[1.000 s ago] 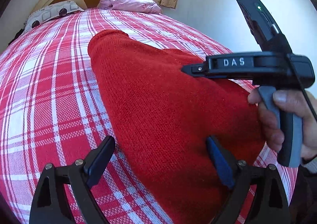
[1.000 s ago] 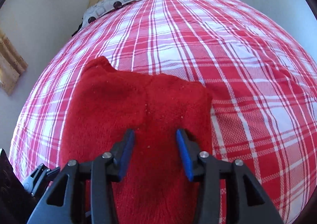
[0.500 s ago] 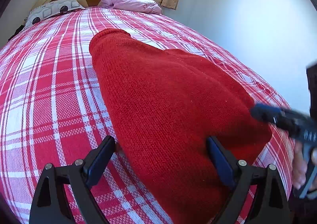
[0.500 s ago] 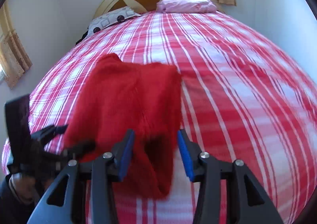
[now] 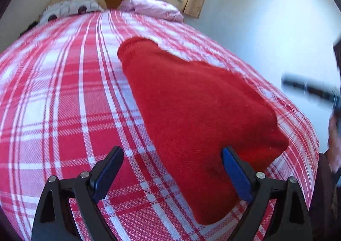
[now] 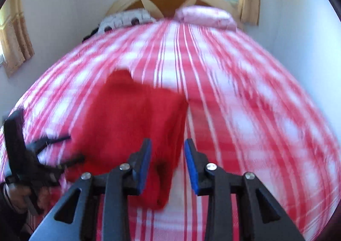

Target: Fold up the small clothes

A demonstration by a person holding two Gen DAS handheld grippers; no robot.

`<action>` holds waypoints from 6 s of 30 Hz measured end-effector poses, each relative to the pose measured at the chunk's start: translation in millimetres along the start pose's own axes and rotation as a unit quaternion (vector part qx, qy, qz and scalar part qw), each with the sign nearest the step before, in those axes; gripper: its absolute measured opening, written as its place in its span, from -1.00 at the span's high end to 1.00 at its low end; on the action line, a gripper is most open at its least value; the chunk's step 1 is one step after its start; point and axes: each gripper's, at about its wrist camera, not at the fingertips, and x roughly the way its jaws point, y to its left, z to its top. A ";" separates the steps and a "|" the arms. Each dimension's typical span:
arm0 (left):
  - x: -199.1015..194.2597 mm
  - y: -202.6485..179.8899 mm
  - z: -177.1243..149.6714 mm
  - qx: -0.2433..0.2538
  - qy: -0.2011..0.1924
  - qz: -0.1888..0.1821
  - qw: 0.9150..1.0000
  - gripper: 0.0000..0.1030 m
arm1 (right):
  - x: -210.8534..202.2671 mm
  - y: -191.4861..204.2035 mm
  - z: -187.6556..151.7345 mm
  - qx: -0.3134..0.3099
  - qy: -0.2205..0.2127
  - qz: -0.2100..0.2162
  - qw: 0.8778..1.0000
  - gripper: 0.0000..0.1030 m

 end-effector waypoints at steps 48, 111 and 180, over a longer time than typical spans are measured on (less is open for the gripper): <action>-1.8 -22.9 -8.1 0.061 0.000 -0.012 0.998 -0.82 | 71.3 6.1 -37.5 0.065 0.093 0.124 0.986 0.30; 38.7 35.4 59.3 -0.041 0.014 -0.001 0.999 -0.83 | 60.9 -61.0 -13.2 0.107 0.007 0.100 0.989 -0.41; 40.1 -12.3 65.2 0.063 -0.023 0.030 0.997 0.30 | 111.7 -55.1 -25.6 0.154 0.023 0.194 0.969 0.34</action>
